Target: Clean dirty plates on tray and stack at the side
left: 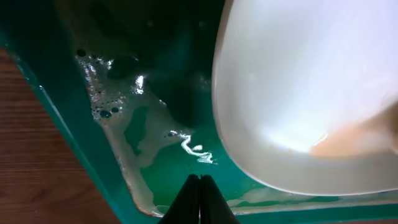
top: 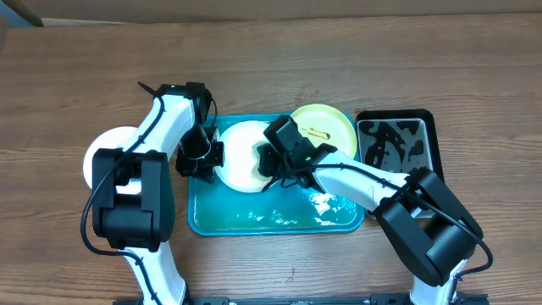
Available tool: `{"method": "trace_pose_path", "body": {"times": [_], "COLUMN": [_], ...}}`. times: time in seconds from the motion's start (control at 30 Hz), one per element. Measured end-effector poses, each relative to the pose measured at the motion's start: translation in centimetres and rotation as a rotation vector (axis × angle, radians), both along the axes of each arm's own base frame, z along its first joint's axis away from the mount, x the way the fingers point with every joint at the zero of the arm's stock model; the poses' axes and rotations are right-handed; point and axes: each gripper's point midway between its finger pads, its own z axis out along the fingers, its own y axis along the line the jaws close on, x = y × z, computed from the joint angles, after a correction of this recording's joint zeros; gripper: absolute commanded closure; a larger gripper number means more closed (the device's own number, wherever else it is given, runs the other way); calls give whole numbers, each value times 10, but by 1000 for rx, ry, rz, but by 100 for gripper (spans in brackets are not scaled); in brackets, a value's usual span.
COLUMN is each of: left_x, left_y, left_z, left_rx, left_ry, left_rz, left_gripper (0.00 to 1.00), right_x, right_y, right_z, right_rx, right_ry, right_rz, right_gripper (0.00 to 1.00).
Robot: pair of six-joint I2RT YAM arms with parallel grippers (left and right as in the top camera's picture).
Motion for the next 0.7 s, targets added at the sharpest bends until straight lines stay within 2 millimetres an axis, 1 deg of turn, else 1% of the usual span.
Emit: {"method": "trace_pose_path", "body": {"times": [0.1,0.2,0.37,0.43,0.47,0.5,0.6,0.63,0.7], "left_x": [0,0,0,2,3,4,7,9,15], "left_y": [0,0,0,0,0,-1,0,-1,-3], "left_z": [0,0,0,0,-1,-1,-2,-3,-4], "left_rx": [0,0,0,-1,-1,-2,0,-4,-13], "left_ry": [0,0,-2,-7,-11,-18,-31,-39,-65], "left_rz": [0,0,0,0,0,1,0,0,4], "left_gripper": [96,96,96,91,87,80,66,64,65], "right_x": [7,10,4,-3,-6,-10,-23,-28,-39], "right_y": [-4,-7,-13,-14,-14,-13,-8,-5,4], "right_z": [1,1,-5,-8,-8,-9,-9,-9,-9], "right_rx": [-18,-33,-64,-77,-84,-93,-112,-115,-120], "right_ry": [-31,-44,-15,12,21,30,42,47,53], "right_rz": [-27,-40,-44,-35,-30,-22,6,19,51], "right_gripper": [96,96,96,96,96,96,96,96,96]}}
